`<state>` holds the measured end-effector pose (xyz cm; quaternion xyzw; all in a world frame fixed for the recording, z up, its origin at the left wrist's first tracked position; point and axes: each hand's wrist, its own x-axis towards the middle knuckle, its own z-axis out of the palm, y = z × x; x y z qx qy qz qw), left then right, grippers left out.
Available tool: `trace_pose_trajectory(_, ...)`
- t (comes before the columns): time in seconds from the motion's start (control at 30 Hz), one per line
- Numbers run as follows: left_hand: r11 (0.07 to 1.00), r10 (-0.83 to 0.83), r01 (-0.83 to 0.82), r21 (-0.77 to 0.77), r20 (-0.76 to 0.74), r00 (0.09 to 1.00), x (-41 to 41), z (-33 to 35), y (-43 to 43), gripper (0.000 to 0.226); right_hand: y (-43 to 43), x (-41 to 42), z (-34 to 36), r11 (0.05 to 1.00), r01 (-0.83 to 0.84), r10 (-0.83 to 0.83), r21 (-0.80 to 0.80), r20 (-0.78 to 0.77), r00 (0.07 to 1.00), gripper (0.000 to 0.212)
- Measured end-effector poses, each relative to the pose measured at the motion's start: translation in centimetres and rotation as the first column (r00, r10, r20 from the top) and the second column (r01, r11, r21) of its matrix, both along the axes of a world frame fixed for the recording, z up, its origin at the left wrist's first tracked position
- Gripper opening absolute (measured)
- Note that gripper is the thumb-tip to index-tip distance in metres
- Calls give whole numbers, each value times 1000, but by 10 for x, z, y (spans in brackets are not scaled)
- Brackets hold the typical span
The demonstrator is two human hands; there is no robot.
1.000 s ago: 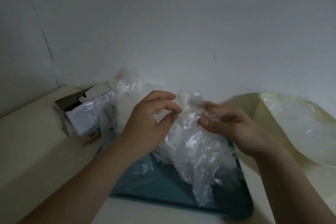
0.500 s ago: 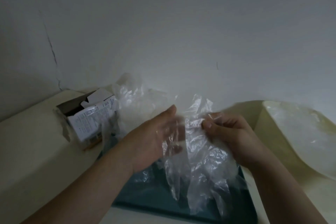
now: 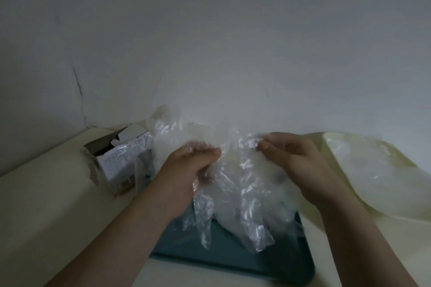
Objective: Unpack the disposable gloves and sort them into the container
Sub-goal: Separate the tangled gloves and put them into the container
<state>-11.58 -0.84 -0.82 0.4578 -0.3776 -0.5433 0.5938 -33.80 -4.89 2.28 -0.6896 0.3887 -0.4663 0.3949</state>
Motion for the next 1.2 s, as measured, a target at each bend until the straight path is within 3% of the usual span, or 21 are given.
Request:
trace_pose_trajectory(0.1, 1000, 21, -20, 15, -5, 1000, -12, 9, 3, 12, 20, -2, 19, 993, -107, 108, -57, 22, 994, 16)
trace_pose_trajectory(0.2, 999, -28, 29, 28, -32, 999, -28, 26, 2, 9, 29, -10, 34, 992, -92, 92, -91, -1, 996, 20)
trace_pose_trajectory(0.37, 989, -137, 138, -44, 32, 990, -73, 53, -2, 10, 21, -57, 54, 983, 169, -168, -69, 12, 986, 20)
trace_pose_trajectory(0.43, 977, -199, 202, -75, 48, 979, -89, 59, -4, 12, 19, -90, 66, 963, 255, -262, -83, -75, 962, 19)
trace_pose_trajectory(0.6, 979, -160, 174, -105, 125, 979, -115, 83, -8, 11, -7, -165, 76, 914, 383, -407, -136, -301, 862, 28)
trace_pose_trajectory(0.7, 954, -238, 262, -145, 166, 957, -117, 100, -4, 11, -24, -184, 64, 920, 377, -385, -101, -401, 831, 29)
trace_pose_trajectory(0.8, 904, -359, 386, -183, 164, 919, -121, 115, 0, 12, -34, -184, 56, 924, 372, -368, -90, -477, 798, 14)
trace_pose_trajectory(0.97, 863, -471, 468, -191, 33, 881, -160, 125, -24, 10, -61, -191, 42, 902, 402, -384, -159, -720, 578, 17)
trace_pose_trajectory(1.07, 896, -419, 418, -152, 28, 908, -204, 116, -63, 10, -55, -199, 52, 849, 519, -472, -97, -581, 663, 7)
trace_pose_trajectory(1.17, 940, -294, 327, -93, 265, 919, -239, 93, -100, 19, -54, -226, 64, 822, 546, -556, -163, -437, 707, 42)
trace_pose_trajectory(1.2, 947, -267, 310, -80, 335, 904, -248, 86, -109, 26, -54, -236, 66, 783, 589, -617, -201, -376, 691, 45)
